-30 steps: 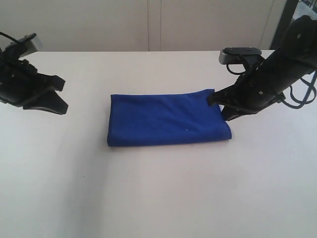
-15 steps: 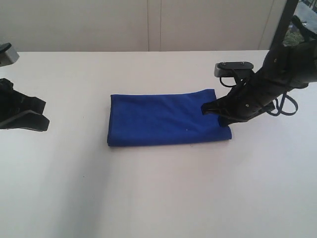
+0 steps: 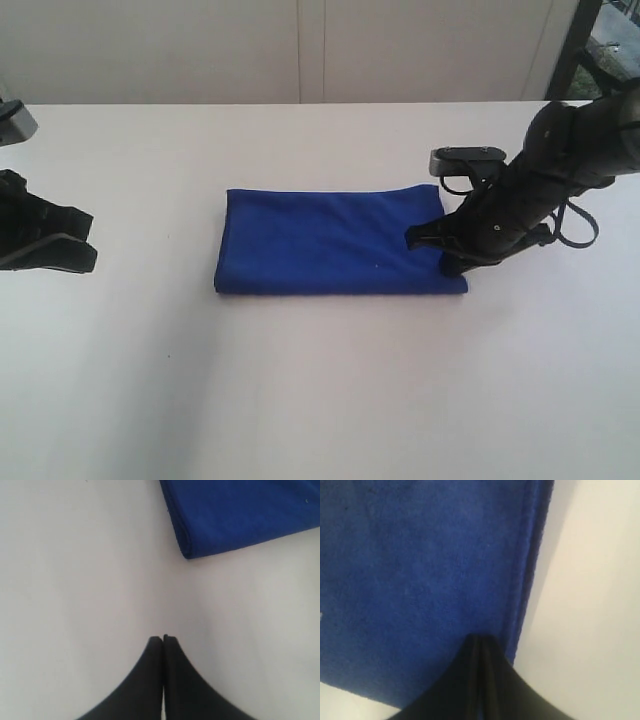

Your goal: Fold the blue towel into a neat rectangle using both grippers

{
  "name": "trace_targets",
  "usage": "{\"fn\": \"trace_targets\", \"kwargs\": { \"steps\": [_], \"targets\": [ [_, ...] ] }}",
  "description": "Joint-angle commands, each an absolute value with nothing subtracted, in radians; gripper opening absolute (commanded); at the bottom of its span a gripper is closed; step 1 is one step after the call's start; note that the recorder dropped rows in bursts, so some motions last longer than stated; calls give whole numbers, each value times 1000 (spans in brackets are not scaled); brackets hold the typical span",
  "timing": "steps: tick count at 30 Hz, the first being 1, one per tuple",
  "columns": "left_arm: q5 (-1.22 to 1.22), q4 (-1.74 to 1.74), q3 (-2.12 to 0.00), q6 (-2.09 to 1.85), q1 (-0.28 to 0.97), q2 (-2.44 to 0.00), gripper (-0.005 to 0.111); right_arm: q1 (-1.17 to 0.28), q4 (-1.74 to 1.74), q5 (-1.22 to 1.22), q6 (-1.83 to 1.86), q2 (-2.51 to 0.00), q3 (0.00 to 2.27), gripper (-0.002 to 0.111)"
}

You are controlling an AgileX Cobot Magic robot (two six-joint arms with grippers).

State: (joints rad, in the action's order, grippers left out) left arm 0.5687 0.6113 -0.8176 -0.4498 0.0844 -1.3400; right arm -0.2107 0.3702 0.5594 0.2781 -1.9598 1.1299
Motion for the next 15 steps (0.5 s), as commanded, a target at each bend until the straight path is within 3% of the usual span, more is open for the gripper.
{"fn": "trace_targets", "kwargs": {
  "steps": [1,10,15],
  "targets": [
    [566,623,-810,-445,83,-1332,0,-214,366,605,266,-1959,1128,0],
    [534,616,-819,-445,83,-1332,0,-205,366,541,237,-1904,1128,0],
    [530,582,-848,-439,83,-1331,0,-112,364,599,225,-1762,1128,0]
  ]
}}
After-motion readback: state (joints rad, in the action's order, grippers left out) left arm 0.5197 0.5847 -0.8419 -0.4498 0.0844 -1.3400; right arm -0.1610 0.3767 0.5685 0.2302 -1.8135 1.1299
